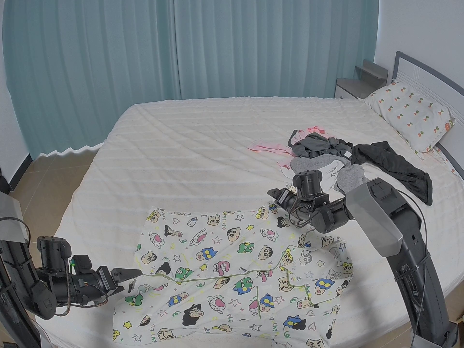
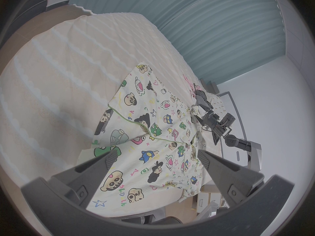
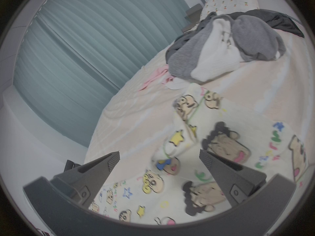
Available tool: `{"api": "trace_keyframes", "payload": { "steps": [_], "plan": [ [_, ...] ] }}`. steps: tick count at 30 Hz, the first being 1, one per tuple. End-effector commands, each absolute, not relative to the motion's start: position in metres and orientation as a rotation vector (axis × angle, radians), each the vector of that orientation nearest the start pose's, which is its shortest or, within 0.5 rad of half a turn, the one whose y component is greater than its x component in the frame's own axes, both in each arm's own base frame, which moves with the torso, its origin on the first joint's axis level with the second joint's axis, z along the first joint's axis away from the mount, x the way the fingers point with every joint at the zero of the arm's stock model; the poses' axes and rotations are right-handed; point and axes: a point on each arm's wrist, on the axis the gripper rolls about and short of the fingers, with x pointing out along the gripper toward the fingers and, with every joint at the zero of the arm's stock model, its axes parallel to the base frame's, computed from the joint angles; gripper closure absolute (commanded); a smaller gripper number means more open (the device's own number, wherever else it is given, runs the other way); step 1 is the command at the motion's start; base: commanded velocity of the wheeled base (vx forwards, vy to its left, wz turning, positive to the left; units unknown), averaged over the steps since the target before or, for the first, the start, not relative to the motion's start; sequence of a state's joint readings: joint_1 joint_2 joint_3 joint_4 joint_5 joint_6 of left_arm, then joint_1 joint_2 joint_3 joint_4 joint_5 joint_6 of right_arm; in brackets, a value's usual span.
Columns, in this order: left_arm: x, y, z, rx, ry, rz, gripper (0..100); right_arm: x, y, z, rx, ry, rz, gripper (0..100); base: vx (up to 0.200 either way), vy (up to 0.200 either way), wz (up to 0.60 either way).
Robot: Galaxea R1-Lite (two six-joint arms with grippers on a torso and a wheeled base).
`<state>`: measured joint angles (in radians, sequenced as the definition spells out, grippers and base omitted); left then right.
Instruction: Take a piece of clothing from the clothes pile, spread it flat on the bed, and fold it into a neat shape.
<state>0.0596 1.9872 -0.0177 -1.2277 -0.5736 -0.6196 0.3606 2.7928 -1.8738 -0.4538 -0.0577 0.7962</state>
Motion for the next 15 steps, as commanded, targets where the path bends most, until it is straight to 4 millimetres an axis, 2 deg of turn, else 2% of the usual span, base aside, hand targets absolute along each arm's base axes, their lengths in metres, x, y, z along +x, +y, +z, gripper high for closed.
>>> {"api": "trace_keyframes", "payload": {
  "steps": [1,4,7,14,15],
  "plan": [
    [0.191,0.0,0.018,-0.816,0.855,-0.242,0,0.505,0.195,-0.117,0.704,0.656,0.03,0,0.0,0.0,0.0],
    [0.191,0.002,0.018,-0.821,0.85,-0.233,0,0.502,0.186,-0.138,0.797,0.658,-0.09,0,0.0,0.0,0.0],
    [0.191,0.002,0.018,-0.822,0.851,-0.231,0,0.507,0.174,-0.137,0.826,0.623,-0.15,0,0.0,0.0,0.0],
    [0.191,0.002,0.018,-0.824,0.855,-0.232,0,0.518,0.159,-0.108,0.845,0.533,-0.209,0,0.0,0.0,0.0],
    [0.191,0.002,0.018,-0.824,0.855,-0.232,0,0.522,0.157,-0.091,0.855,0.504,-0.2,0,0.0,0.0,0.0]
  ]
}}
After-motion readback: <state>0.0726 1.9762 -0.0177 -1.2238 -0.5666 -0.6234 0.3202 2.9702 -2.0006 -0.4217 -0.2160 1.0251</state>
